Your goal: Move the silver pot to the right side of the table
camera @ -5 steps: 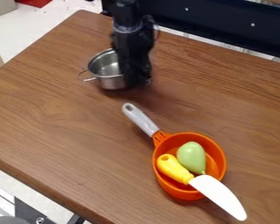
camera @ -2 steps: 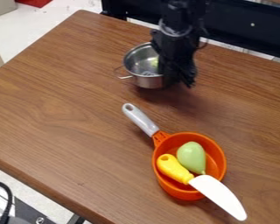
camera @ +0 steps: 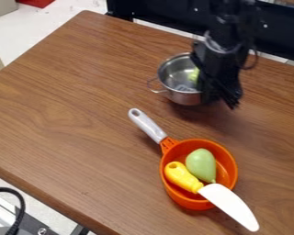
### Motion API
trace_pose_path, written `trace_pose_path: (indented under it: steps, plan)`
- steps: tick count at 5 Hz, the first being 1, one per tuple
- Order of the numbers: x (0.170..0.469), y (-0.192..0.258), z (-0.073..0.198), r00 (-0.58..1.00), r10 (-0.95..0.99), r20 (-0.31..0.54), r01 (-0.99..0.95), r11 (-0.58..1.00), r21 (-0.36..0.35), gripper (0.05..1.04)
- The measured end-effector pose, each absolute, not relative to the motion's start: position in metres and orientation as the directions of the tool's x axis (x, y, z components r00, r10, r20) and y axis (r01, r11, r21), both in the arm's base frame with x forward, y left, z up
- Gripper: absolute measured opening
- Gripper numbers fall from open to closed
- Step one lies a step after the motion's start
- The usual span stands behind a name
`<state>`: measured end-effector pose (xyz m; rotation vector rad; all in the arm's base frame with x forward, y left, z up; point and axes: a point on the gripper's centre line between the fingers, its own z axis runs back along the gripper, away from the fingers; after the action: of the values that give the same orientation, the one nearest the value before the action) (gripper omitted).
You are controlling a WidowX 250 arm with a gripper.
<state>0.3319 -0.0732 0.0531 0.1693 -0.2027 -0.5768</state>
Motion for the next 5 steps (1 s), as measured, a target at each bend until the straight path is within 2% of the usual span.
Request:
trace_pose_path:
  steps: [1,2,3,4,5]
  plan:
    - [0.326,-0.093,0.049,0.807,-0.581,0.106,0.554,0.807,0.204,0.056]
    - [0.321,-0.113,0.045,0.793,-0.600,0.107,0.573,0.794,0.204,0.056]
    - [0.321,-0.127,0.038,0.789,-0.608,0.092,0.577,0.783,0.233,0.056]
    - [0.325,-0.129,0.032,0.803,-0.593,0.062,0.573,0.796,0.197,0.056]
    - [0.330,-0.126,0.032,0.805,-0.587,0.087,0.567,0.804,0.180,0.069]
